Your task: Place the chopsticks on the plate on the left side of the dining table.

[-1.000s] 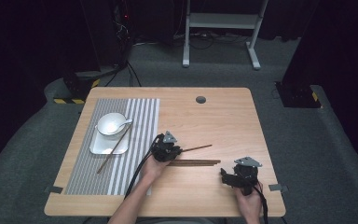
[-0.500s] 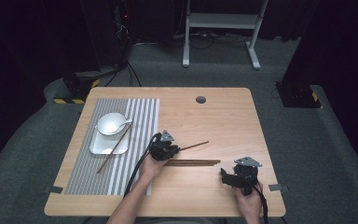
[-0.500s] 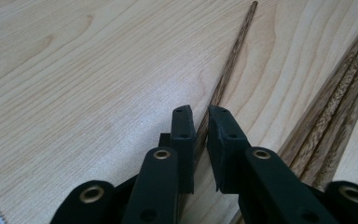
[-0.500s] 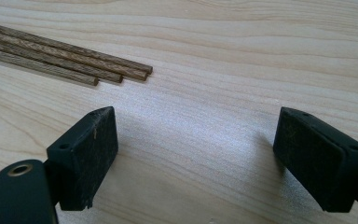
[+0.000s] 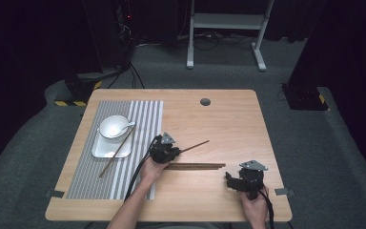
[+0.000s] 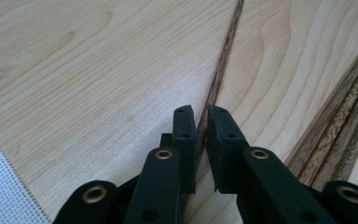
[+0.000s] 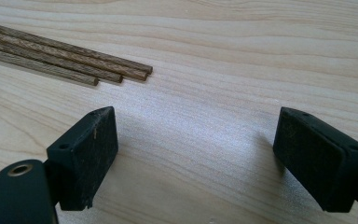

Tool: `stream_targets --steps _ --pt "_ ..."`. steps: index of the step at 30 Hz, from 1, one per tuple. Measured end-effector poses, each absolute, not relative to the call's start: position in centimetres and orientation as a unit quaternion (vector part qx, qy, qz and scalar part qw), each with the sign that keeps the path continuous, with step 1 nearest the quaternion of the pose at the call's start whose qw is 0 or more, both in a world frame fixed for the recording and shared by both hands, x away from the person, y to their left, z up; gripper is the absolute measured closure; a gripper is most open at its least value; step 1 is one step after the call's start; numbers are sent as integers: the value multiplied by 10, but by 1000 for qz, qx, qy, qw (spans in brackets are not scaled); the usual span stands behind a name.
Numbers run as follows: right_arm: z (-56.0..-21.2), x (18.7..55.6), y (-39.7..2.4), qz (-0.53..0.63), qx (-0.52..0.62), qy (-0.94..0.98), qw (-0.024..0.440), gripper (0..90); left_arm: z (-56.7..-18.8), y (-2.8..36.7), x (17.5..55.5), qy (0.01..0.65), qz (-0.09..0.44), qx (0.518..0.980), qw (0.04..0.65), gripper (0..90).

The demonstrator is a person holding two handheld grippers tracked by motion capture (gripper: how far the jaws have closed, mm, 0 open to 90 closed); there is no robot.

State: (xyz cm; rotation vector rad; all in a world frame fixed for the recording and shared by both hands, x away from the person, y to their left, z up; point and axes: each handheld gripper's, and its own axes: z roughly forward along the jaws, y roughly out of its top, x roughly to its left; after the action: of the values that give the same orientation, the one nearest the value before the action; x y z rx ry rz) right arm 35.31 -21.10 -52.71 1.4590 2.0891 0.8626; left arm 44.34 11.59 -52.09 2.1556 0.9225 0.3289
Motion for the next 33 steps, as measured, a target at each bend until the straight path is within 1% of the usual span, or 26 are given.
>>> stream_targets --steps 19,33 --pt "-527 353 -211 312 529 757 224 137 -521 131 446 376 136 837 373 833" --pt "-527 353 -211 312 529 757 224 138 -521 137 447 375 141 838 371 839"
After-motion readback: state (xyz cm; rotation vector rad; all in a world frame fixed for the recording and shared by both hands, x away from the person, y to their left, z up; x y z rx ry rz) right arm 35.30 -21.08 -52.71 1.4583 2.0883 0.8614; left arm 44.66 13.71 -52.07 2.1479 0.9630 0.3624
